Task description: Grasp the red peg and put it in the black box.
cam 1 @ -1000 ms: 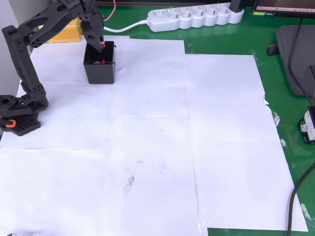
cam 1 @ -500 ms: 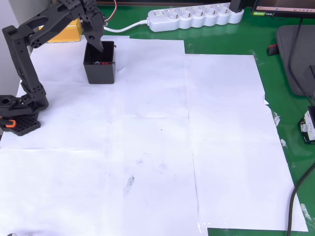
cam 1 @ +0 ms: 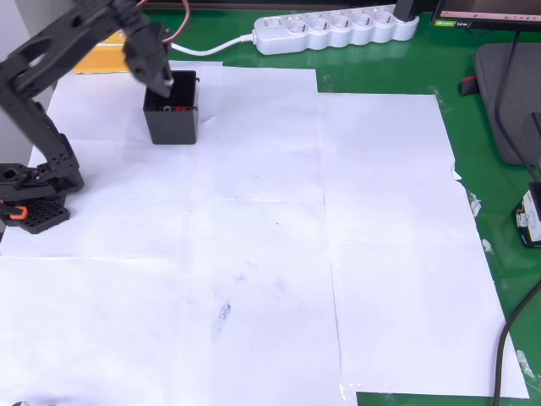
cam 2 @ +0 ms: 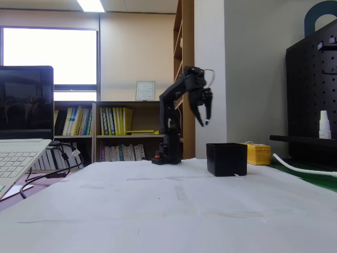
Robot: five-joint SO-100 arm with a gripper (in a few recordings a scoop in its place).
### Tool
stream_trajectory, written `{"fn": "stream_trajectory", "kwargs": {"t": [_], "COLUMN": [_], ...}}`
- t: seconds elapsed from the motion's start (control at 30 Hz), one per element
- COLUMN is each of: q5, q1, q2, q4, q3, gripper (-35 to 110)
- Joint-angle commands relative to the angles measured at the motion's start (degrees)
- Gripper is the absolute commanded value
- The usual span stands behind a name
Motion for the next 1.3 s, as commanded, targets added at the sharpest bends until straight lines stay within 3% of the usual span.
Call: {"fn": "stream_trajectory", "kwargs": {"t": [0.0,0.4,0.67,0.8,1.0,1.27], "q5": [-5.5,-23.9,-30.3,-33.2,-35.9,-30.1], "q1": [4.0,12.6,12.7,13.5,12.7,11.3], "q2": [-17.9,-50.5,-66.0,-69.5,-73.7,-76.2], "q4": [-3.8,-21.4,-22.9,-24.5,-14.7,-10.7], "q3": [-10.0,-65.8,-86.1,-92.6,-93.0,-93.0], "gripper": [0,0,0,0,0,0]}}
